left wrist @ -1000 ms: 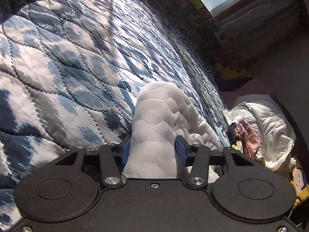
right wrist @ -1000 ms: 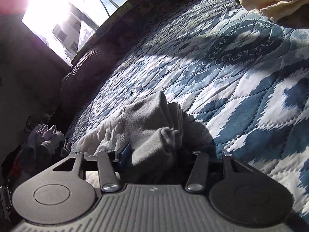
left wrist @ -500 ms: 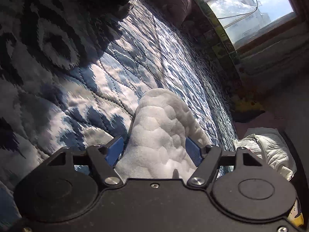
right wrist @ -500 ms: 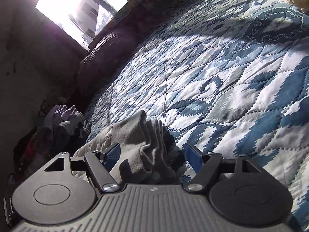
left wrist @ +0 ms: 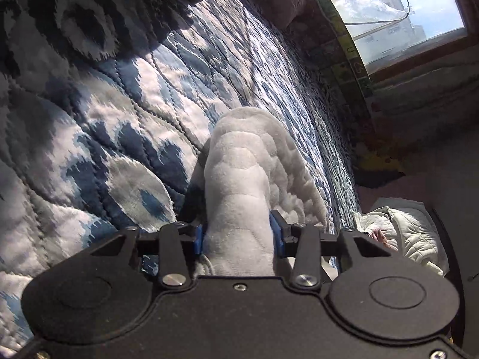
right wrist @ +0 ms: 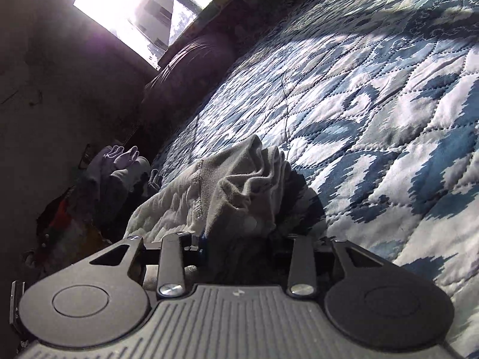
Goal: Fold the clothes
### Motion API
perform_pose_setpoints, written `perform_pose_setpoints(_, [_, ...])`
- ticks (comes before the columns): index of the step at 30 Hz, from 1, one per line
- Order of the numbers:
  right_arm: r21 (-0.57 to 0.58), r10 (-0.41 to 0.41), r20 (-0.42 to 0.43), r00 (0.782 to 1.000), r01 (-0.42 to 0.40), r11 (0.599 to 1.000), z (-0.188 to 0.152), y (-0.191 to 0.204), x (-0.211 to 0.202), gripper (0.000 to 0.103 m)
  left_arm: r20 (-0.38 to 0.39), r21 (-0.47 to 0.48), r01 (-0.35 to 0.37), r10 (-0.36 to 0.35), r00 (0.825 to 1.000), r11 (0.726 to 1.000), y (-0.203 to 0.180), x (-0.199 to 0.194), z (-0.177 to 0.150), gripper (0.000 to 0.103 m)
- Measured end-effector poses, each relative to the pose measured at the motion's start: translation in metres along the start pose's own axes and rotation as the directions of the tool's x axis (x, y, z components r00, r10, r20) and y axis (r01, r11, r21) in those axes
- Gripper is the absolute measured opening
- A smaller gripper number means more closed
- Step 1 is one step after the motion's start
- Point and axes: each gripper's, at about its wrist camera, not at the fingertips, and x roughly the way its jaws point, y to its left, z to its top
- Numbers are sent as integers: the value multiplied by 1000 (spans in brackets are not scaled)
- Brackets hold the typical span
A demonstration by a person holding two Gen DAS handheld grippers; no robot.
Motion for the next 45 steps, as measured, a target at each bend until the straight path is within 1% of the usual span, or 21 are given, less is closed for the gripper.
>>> perform_pose_setpoints(2, [18, 24, 18, 1000, -24, 1000, -6, 9, -14, 36, -12, 27, 19, -19, 1000, 999, -8, -15, 2, 33])
perform_pose_setpoints(6, [83, 88, 39, 995, -91, 992, -24, 32, -36, 36, -27, 27, 57, -56, 998, 998, -19, -57, 10, 32])
perform_pose_setpoints(9, [115, 141, 42, 989, -145, 983, -33, 56, -44, 36, 0, 46, 83, -83, 997, 996, -21, -96, 20, 33])
perform_pose_setpoints(10, [116, 165, 38, 986, -168, 979, -34, 72, -42, 36, 18, 46, 92, -93, 995, 995, -20, -113, 23, 32])
perform_pose_setpoints(13, [96, 221, 15, 975, -221, 970, -32, 114, -34, 36, 72, 6, 121, -121, 990, 993, -8, -154, 38, 32])
perform_pose_setpoints(17, [35, 290, -25, 957, -290, 957, -25, 180, -9, 36, 161, -51, 158, -148, 976, 986, 14, -198, 63, 32])
perform_pose_setpoints(21, [1, 338, -64, 939, -338, 941, -13, 235, 30, 36, 229, -86, 188, -164, 960, 978, 31, -223, 100, 32])
perform_pose_setpoints(24, [-4, 365, -87, 927, -366, 931, 0, 270, 65, 36, 274, -89, 200, -169, 947, 976, 34, -232, 139, 32])
perform_pose_setpoints(27, [1, 387, -98, 917, -389, 921, 22, 301, 103, 36, 311, -81, 217, -182, 933, 973, 29, -233, 182, 32])
perform_pose_setpoints(30, [-5, 404, -106, 909, -407, 914, 49, 327, 140, 36, 346, -71, 236, -198, 917, 969, 20, -230, 238, 32])
perform_pose_setpoints(33, [-3, 411, -112, 905, -414, 910, 81, 350, 182, 36, 366, -60, 239, -201, 909, 969, 8, -217, 287, 33])
perform_pose_setpoints(36, [17, 419, -105, 902, -420, 907, 108, 366, 220, 36, 371, -48, 242, -208, 905, 969, -1, -197, 335, 32])
perform_pose_setpoints(39, [19, 432, -84, 898, -432, 902, 131, 380, 251, 36, 391, -59, 247, -206, 897, 967, -5, -180, 371, 32])
perform_pose_setpoints(40, [13, 431, -70, 900, -431, 902, 138, 385, 260, 36, 396, -57, 250, -208, 894, 966, -6, -174, 380, 32])
perform_pose_setpoints(41, [10, 419, -55, 906, -420, 908, 141, 388, 270, 36, 397, -50, 248, -209, 894, 967, -6, -165, 391, 33])
perform_pose_setpoints(42, [6, 405, -40, 913, -405, 914, 144, 390, 281, 37, 399, -34, 193, -164, 902, 981, -6, -154, 400, 41])
perform_pose_setpoints(43, [-21, 353, -37, 935, -354, 935, 145, 390, 302, 38, 401, 0, 41, -37, 915, 999, -10, -144, 407, 57])
perform_pose_setpoints(44, [-54, 291, -64, 954, -295, 954, 143, 392, 317, 38, 400, 41, -144, 116, 909, 989, -16, -135, 410, 61])
perform_pose_setpoints(45, [-96, 180, -116, 977, -191, 977, 137, 393, 341, 38, 426, 97, -266, 202, 882, 959, -21, -132, 406, 59])
